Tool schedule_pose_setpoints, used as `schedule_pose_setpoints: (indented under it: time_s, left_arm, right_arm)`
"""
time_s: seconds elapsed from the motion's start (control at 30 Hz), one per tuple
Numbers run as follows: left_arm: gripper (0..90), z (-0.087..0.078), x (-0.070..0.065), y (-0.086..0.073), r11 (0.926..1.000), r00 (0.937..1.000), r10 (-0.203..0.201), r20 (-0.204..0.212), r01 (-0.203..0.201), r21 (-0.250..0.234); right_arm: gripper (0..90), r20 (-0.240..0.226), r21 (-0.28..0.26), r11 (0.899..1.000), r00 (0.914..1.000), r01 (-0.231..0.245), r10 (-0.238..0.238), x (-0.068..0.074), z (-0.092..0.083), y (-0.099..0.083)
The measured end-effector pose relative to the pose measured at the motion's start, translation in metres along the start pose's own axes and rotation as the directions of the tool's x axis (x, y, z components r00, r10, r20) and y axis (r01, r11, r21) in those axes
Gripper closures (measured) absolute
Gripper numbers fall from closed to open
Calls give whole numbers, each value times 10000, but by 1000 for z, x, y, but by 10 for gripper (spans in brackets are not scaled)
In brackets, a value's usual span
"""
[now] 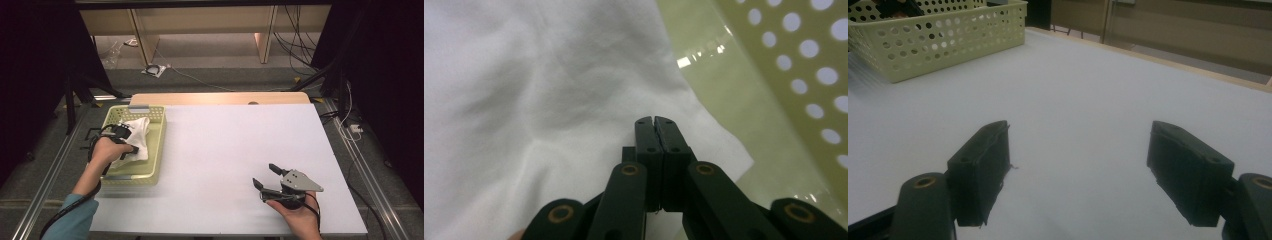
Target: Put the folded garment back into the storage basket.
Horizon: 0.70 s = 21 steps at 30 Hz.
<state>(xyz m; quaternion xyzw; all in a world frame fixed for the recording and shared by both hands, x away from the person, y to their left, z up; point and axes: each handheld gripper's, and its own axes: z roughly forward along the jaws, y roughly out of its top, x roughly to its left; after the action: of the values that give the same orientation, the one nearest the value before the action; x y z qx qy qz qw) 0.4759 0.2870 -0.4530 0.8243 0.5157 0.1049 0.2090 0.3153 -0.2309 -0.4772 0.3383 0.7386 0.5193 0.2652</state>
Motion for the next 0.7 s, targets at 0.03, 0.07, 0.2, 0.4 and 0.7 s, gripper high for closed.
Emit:
schedule_pose_setpoints:
  time_s: [0.03,0.07,0.2,0.4,0.7]
  left_arm:
    - [887,0,1,0,10000,10000,13,-66,-13,45]
    - [887,0,1,0,10000,10000,13,-66,-13,45]
    - [887,-1,6,-1,9997,9991,-51,-413,61,239]
    - [837,-5,4,1,9990,9999,-158,-41,157,-410]
    - [810,-13,13,25,9295,9804,-1728,-946,1306,-3449]
  right_arm:
    - [259,0,11,10000,10000,2,-2,0,0,0]
    - [259,4,-2,10000,10000,5,-5,0,0,0]
    - [259,4,-3,10000,10000,2,-2,0,0,0]
    - [259,17,93,9999,10000,51,-51,0,0,0]
    - [260,0,23,10000,10000,33,-33,0,0,0]
